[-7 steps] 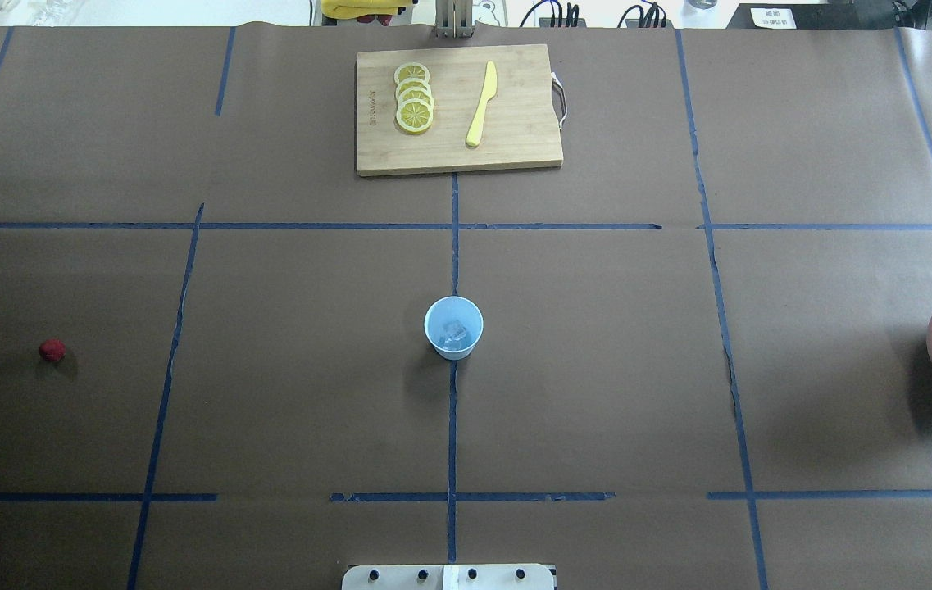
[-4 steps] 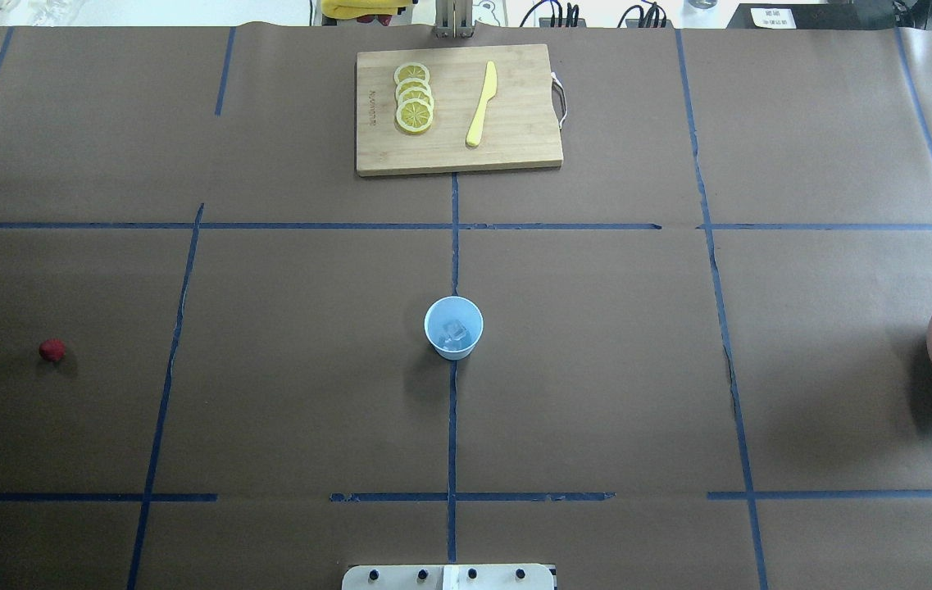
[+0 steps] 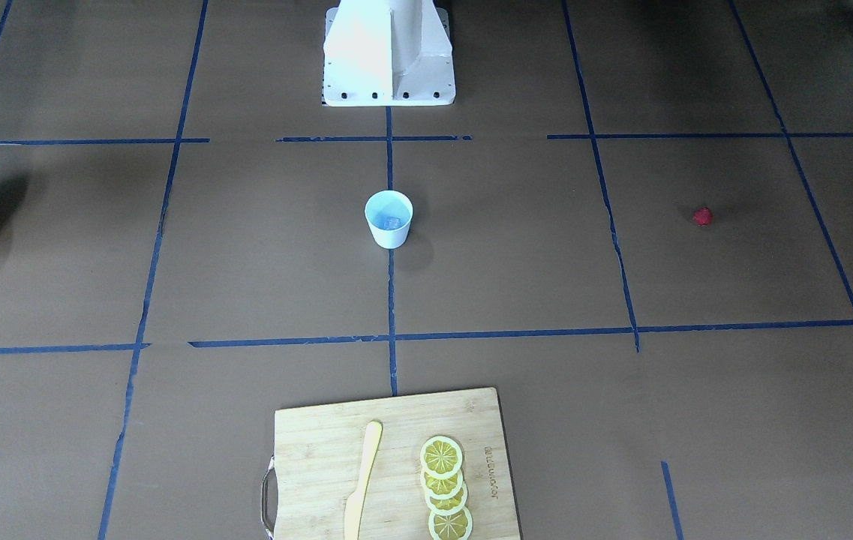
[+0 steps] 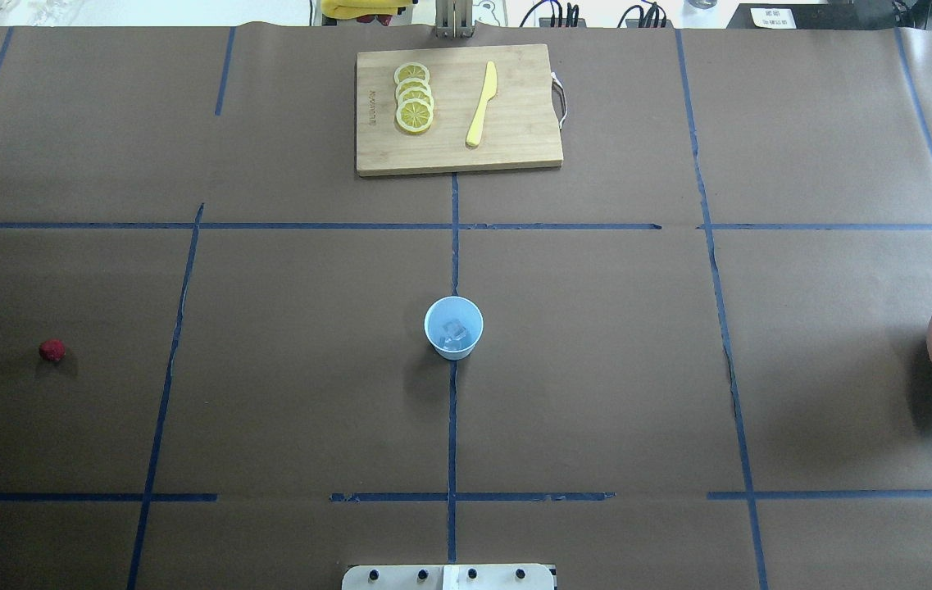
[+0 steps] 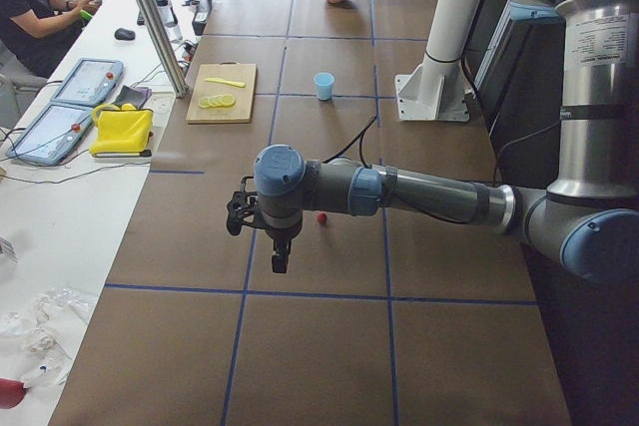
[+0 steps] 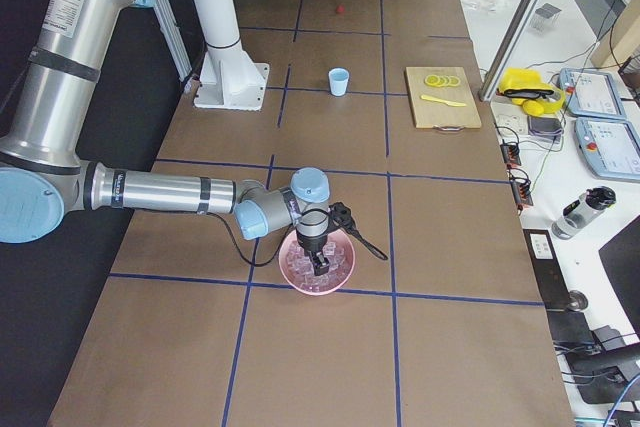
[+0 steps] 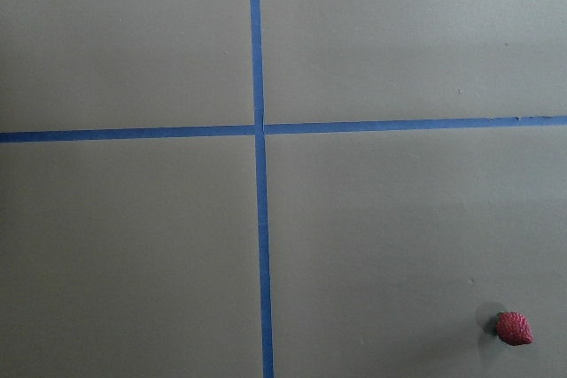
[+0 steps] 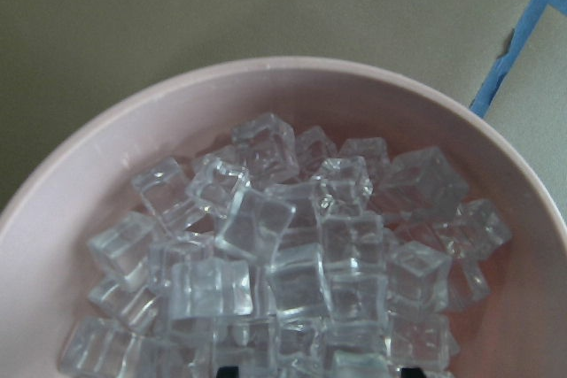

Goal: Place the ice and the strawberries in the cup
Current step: 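Grasp a third ice cube from the pink bowl with the right gripper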

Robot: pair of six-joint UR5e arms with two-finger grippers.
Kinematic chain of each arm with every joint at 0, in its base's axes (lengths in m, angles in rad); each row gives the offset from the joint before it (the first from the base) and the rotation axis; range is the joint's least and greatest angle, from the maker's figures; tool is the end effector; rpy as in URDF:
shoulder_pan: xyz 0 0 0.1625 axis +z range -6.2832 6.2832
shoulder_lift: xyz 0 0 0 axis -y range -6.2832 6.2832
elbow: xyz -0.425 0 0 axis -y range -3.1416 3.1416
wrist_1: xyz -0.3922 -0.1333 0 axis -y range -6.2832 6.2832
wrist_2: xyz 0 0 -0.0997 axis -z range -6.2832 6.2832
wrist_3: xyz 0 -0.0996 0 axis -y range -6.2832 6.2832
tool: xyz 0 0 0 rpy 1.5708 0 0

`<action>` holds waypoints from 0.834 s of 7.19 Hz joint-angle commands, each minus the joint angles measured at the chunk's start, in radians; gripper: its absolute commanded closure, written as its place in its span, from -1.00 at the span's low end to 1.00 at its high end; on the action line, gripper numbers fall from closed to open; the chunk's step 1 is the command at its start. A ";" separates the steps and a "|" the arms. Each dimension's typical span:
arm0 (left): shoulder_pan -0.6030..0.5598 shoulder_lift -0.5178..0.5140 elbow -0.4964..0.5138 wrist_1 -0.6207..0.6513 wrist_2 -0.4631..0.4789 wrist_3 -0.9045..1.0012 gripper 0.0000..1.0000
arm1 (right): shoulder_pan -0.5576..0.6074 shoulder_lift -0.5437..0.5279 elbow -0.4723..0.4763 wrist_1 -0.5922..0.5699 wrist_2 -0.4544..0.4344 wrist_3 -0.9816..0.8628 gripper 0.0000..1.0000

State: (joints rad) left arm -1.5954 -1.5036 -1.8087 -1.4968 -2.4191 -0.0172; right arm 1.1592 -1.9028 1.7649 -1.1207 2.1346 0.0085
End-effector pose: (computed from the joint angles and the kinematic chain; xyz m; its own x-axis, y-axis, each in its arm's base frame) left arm -0.0700 -0.4620 0.5758 0.6623 0.0390 -0.7482 0.0359 0.9958 0.0837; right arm -0.0749 -0.3718 0.6677 0.7122 -0.4812 0.5112 0.3747 0.8763 0.3028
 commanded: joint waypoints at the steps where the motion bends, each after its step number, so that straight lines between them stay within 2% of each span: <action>1: 0.000 0.000 -0.004 0.000 0.000 -0.003 -1.00 | 0.016 0.001 0.002 -0.001 0.005 -0.008 -0.37; 6: 0.002 0.000 -0.006 0.000 0.000 -0.003 -1.00 | 0.031 -0.001 0.001 -0.031 0.002 -0.042 -0.21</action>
State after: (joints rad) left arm -1.5944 -1.5033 -1.8146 -1.4971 -2.4191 -0.0199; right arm 1.1815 -1.9035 1.7643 -1.1389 2.1369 -0.0197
